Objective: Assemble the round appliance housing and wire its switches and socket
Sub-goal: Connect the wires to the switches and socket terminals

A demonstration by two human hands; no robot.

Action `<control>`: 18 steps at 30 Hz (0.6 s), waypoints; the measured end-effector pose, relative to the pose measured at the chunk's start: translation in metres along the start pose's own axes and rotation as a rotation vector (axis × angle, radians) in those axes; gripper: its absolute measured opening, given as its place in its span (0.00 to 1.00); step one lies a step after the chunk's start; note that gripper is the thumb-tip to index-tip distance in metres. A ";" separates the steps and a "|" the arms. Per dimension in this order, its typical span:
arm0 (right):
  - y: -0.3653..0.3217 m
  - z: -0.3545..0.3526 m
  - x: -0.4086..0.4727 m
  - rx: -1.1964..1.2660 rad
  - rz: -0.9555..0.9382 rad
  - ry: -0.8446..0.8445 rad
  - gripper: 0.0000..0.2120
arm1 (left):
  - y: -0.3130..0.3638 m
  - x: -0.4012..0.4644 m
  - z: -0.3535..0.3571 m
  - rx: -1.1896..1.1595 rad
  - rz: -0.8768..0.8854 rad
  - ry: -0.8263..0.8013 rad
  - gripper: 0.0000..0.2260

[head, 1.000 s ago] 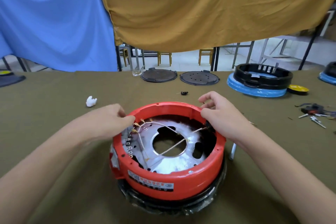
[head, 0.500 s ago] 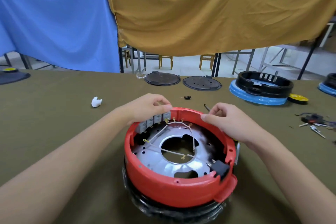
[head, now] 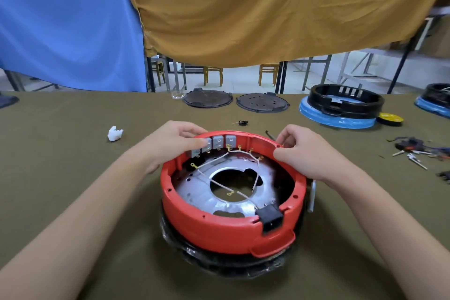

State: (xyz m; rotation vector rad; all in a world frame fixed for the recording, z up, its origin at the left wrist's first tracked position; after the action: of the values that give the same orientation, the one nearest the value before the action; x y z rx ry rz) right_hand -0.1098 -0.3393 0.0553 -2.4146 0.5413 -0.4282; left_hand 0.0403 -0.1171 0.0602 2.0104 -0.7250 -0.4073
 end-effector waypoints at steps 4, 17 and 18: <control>-0.007 0.001 -0.002 -0.052 -0.218 0.083 0.08 | -0.016 0.005 0.002 -0.096 0.040 0.067 0.07; -0.050 0.029 0.023 -0.748 -0.518 -0.042 0.09 | -0.033 0.010 0.008 -0.511 0.079 -0.038 0.13; -0.048 0.030 0.023 -0.755 -0.524 -0.047 0.08 | -0.033 0.011 0.009 -0.517 0.082 -0.038 0.13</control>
State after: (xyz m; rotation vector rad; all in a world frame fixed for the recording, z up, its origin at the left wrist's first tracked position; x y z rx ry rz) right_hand -0.0642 -0.3003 0.0668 -3.2976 0.0154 -0.4287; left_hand 0.0547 -0.1166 0.0273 1.4865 -0.6443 -0.5257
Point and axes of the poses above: each hand's wrist, its own x-axis towards the middle knuckle, its own z-axis out of the palm, y = z × x, the point moved 2 cm from there along x, towards the middle knuckle
